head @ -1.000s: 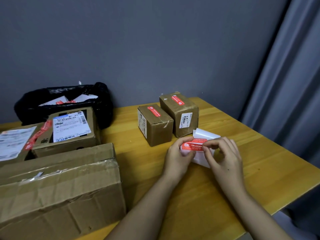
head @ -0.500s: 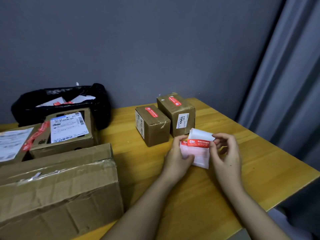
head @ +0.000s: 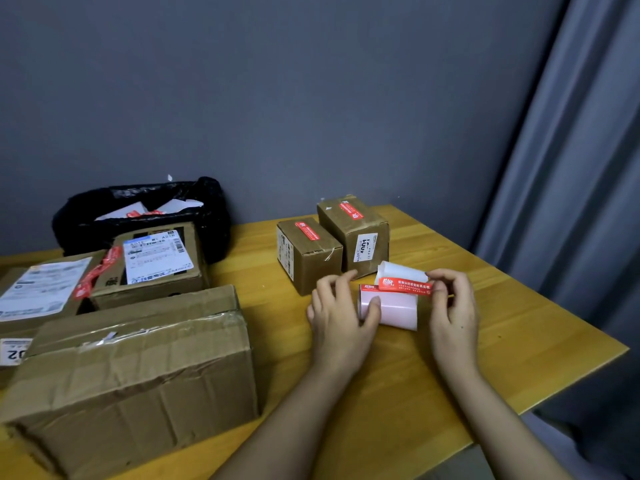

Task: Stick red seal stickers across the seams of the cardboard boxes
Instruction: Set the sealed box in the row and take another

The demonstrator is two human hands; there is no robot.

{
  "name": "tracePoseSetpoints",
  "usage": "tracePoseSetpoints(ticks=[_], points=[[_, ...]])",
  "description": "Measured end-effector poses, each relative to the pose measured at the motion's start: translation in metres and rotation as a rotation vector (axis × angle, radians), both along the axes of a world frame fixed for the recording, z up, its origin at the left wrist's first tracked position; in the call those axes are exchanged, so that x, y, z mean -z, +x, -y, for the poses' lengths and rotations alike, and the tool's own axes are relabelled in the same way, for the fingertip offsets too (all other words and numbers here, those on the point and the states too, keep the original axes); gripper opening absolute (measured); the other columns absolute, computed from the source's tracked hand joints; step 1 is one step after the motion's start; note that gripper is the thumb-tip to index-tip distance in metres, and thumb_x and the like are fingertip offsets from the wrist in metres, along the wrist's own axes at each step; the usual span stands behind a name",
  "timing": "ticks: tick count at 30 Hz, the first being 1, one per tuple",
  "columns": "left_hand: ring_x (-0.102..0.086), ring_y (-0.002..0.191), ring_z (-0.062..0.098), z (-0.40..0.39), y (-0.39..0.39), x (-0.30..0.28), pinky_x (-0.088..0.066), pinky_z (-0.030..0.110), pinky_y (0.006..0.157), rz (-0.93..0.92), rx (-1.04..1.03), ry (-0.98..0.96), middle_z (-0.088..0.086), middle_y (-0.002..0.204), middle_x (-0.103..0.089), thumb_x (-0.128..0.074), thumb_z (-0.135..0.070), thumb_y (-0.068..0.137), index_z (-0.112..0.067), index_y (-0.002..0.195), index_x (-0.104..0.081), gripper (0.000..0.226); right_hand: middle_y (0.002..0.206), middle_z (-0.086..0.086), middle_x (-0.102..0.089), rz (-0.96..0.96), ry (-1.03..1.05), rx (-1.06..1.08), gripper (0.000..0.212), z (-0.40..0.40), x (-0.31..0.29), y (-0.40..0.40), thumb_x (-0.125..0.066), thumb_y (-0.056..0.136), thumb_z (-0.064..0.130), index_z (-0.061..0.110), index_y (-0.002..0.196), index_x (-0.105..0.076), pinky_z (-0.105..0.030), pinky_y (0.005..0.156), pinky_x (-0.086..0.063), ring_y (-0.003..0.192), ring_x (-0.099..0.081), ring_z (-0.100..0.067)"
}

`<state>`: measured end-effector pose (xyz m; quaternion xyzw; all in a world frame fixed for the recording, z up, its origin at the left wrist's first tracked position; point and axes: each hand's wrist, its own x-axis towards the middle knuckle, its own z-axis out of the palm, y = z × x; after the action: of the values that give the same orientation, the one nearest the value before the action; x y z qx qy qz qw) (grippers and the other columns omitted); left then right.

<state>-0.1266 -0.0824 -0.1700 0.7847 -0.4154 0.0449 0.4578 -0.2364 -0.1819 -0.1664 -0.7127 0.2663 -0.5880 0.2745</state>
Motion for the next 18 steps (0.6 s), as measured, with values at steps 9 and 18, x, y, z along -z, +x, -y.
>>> tracePoseSetpoints(ticks=[9, 18], points=[[-0.056, 0.099, 0.004, -0.011, -0.004, -0.057, -0.049, 0.022, 0.086, -0.14, 0.203, -0.139, -0.009, 0.12, -0.049, -0.063, -0.03, 0.089, -0.024, 0.128, -0.05, 0.041, 0.094, 0.01, -0.058, 0.288, 0.108, -0.098, 0.021, -0.019, -0.033, -0.001, -0.054, 0.091, 0.006, 0.026, 0.097, -0.057, -0.019, 0.074, -0.047, 0.085, -0.056, -0.004], [-0.057, 0.066, 0.0, -0.048, 0.008, -0.121, -0.047, 0.014, 0.065, -0.186, 0.13, -0.419, -0.012, 0.079, -0.066, -0.064, -0.016, 0.087, -0.022, 0.08, -0.062, 0.009, 0.087, 0.011, -0.06, 0.415, 0.145, -0.344, 0.016, -0.063, -0.088, 0.03, -0.052, 0.087, 0.01, 0.023, 0.089, -0.059, -0.016, 0.068, -0.045, 0.079, -0.056, -0.002]])
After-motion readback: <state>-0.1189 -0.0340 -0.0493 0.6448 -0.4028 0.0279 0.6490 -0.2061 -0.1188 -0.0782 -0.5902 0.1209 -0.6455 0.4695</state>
